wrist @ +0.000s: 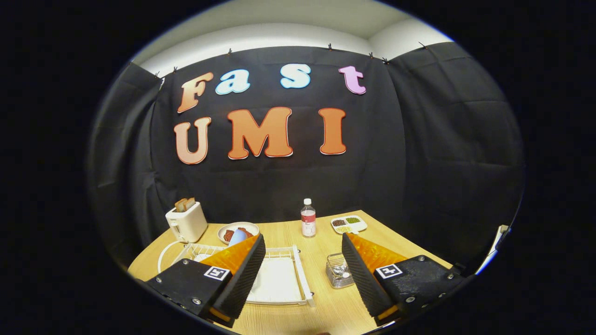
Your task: Take the plate from the dish rack, then take the spoon from the basket and place it into the plate.
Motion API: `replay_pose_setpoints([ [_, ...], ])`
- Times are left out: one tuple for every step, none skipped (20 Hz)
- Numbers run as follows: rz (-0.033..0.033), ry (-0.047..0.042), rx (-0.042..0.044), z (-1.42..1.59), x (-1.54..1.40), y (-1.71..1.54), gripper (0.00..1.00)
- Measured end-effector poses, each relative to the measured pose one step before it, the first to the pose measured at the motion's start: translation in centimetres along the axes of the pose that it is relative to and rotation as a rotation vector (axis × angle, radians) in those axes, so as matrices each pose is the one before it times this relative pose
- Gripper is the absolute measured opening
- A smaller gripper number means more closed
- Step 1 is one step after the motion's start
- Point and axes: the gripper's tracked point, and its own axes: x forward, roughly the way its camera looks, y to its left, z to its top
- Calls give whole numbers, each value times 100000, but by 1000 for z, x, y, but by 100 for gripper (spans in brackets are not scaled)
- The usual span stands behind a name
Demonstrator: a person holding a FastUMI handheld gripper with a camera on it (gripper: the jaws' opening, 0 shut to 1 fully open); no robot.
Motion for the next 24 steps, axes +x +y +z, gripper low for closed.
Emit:
replay_pose_setpoints([
  [483, 399, -434, -50, -133, 403, 98],
  [532, 787, -488, -174, -171, 449, 98],
  [408, 538, -439, -96, -55, 404, 98],
  [166, 407, -312, -141, -79, 155, 98],
  [92, 258, -73, -63, -175, 180, 98],
  [285, 215, 43, -64, -63, 281, 98],
  [111, 254, 117, 73, 141, 304, 98],
  [13, 156, 340, -51, 27, 92, 98],
  [192, 298, 408, 2, 55, 165, 98],
  [195, 463, 340, -75, 43, 267, 98],
  [63, 1034, 285, -140, 110, 277, 98],
  [-12, 969, 269, -154, 170, 240, 98],
  [408, 380, 251, 69, 195, 370, 98],
  [547, 217, -48, 41, 123, 446, 98],
  [512, 434, -584, 77, 238, 541, 98],
  [341, 647, -1020, -83, 460, 467, 98],
  [680, 519, -1142, 110, 483, 531, 98],
  [1301, 571, -1046, -12, 370, 695, 98],
  [350, 885, -1256, -43, 656, 550, 98],
  [-51, 1129, -1503, -334, 568, 305, 98],
  [492, 1588, -1039, -310, 515, 456, 98],
  [1304, 1659, -186, -260, 568, 823, 98],
  [1131, 1392, 61, -255, 626, 694, 98],
  [837, 1450, -351, -306, 662, 706, 98],
])
